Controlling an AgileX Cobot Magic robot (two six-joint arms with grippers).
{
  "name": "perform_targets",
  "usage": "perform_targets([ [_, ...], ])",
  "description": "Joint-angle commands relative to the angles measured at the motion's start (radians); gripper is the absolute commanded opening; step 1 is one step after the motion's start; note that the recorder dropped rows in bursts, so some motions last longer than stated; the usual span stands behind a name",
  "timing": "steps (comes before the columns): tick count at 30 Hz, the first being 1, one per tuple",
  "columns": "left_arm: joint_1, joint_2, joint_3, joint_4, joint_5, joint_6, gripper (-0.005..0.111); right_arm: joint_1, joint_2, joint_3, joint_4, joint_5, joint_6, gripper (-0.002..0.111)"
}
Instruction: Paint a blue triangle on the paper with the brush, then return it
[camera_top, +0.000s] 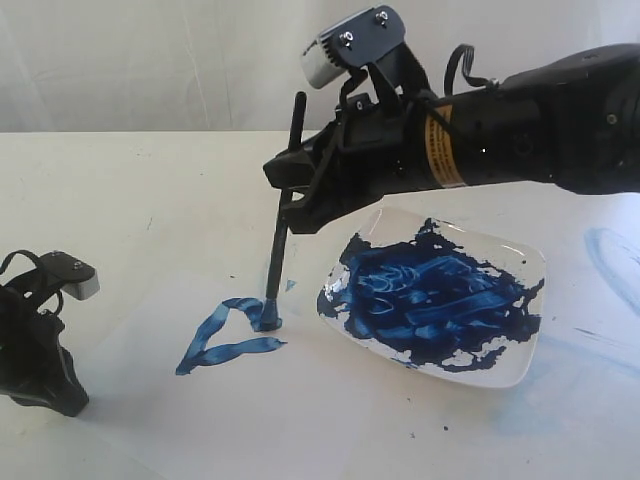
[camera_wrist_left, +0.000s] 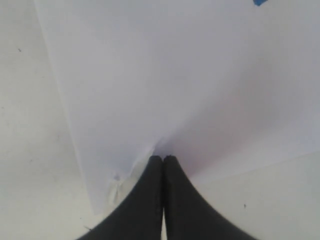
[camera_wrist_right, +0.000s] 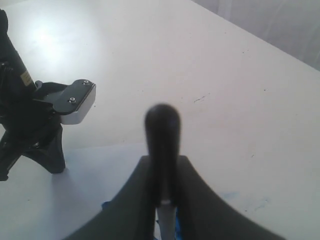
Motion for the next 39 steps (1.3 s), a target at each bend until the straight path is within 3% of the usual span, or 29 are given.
perform_targets([
  [1,-0.006,0.0,0.008,-0.014,0.019,0.002,0.0,-0.007,-0.001,0.0,-0.033,-0.002,0.105,0.0],
  [15,-0.006,0.0,0.008,-0.014,0.021,0.002,0.0,-0.007,-0.052,0.0,-0.033,-0.027,0.118,0.0],
  [29,-0.006,0.0,0.008,-0.014,0.019,0.002,0.0,-0.007,-0.055,-0.017,-0.029,0.068,0.115,0.0],
  [36,-0.006,0.0,0.008,-0.014,0.019,0.002,0.0,-0.009,-0.052,-0.062,0.174,0.09,0.117,0.0],
  [39,-0.006,0.0,0.008,-0.014,0.022,0.002,0.0,-0.057,-0.041,-0.081,0.175,-0.014,0.149,0.0],
])
